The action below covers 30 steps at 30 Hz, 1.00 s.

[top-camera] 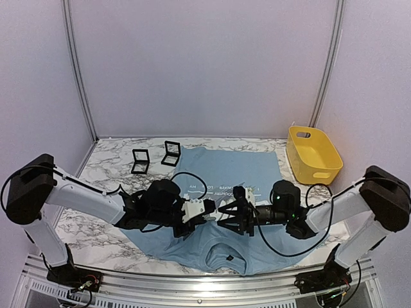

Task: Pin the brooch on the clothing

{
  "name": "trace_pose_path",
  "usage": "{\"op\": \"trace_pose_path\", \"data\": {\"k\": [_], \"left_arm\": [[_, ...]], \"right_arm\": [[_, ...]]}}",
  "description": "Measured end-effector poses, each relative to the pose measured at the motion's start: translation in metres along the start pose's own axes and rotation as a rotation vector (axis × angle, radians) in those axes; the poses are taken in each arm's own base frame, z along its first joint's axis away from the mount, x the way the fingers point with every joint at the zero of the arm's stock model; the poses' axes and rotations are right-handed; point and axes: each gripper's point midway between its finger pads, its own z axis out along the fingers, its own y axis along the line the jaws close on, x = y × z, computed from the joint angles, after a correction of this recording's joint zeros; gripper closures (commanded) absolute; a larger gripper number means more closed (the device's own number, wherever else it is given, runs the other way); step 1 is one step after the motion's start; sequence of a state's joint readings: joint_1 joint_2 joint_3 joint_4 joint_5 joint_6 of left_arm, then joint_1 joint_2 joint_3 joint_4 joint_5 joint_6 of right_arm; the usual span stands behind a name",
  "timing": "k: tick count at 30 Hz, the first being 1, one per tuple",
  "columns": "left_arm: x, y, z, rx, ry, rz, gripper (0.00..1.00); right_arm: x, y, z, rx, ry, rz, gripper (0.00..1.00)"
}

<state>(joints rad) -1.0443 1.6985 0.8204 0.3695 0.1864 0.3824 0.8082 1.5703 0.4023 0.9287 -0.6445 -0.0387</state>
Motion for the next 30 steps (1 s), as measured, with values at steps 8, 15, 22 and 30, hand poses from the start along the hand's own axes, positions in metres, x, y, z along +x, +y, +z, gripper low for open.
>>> {"op": "trace_pose_path", "data": {"k": [8, 15, 22, 30], "left_arm": [[0.03, -0.01, 0.013, -0.181, 0.19, 0.341, 0.27], [0.028, -0.024, -0.001, -0.177, 0.233, 0.458, 0.01], [-0.002, -0.016, -0.027, -0.162, 0.173, 0.314, 0.03], [0.019, 0.164, -0.051, -0.502, 0.187, -0.326, 0.01]], "right_arm": [[-0.023, -0.022, -0.023, 0.186, 0.031, -0.077, 0.52], [-0.017, -0.055, -0.039, 0.396, 0.103, -0.051, 0.51], [-0.016, -0.102, -0.052, 0.617, 0.204, 0.075, 0.52], [0.002, -0.21, -0.107, 0.98, 0.354, 0.34, 0.39]]}}
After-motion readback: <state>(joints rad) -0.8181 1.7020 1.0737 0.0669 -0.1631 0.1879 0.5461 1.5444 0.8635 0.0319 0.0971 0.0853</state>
